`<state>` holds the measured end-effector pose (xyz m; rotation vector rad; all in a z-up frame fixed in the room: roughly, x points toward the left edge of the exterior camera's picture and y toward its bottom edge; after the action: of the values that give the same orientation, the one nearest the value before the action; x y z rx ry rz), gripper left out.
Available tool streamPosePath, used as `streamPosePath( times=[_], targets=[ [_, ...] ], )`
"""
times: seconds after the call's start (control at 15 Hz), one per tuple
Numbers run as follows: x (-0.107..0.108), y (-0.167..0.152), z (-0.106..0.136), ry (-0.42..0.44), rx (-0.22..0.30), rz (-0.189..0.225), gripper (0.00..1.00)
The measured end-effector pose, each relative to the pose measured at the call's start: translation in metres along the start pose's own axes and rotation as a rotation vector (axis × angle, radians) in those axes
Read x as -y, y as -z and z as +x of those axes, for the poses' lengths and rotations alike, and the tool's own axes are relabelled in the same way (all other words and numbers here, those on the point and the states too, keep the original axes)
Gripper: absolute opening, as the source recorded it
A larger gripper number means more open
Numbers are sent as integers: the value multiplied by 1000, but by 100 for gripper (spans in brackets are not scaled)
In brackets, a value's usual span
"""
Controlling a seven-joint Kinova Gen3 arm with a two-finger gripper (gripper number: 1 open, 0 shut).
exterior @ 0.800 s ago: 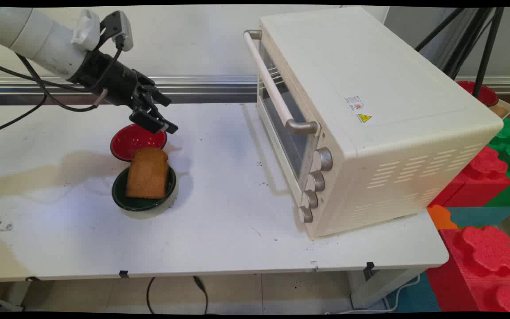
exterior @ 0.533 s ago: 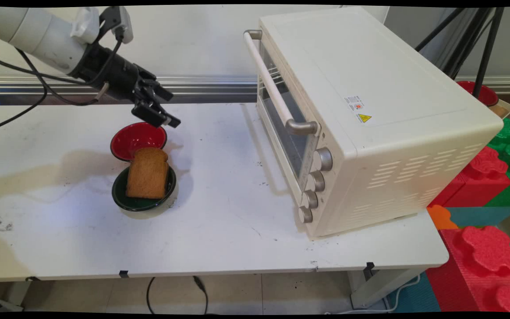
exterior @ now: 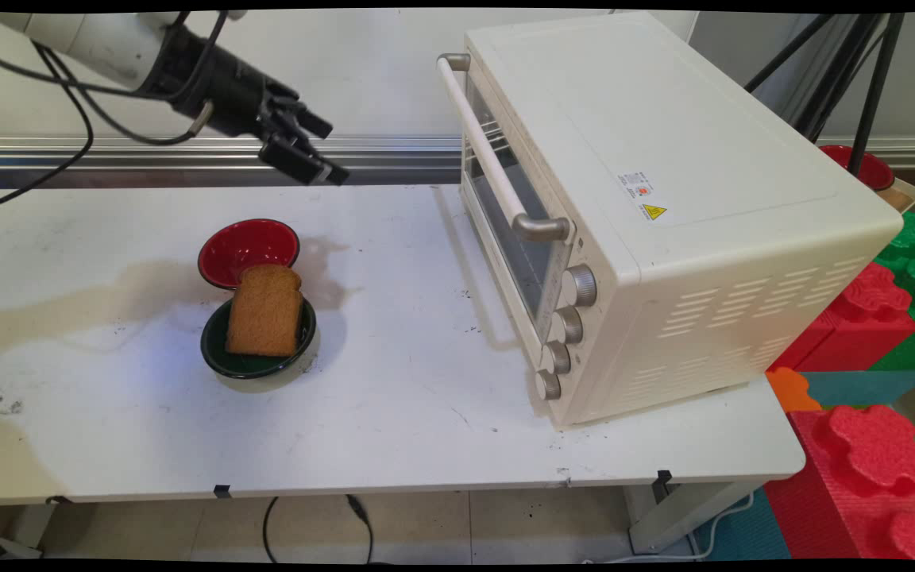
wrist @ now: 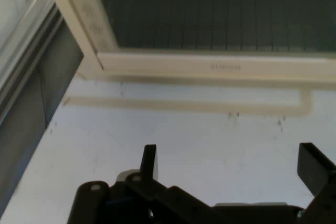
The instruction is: Open the drawer
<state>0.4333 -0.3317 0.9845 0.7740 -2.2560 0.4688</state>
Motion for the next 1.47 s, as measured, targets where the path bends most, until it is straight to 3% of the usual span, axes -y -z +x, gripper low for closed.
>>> streamPosePath(
  times=[0.8,1.33,1.4,1.47],
  targets=[
    [-6,-30,85,-16,-137,-46,100],
    [-12,-54,124,-20,-171,-72,100],
    [-13,-56,126,-23,-171,-76,0],
    [-14,-58,127,-26,-169,-79,0]
  ],
)
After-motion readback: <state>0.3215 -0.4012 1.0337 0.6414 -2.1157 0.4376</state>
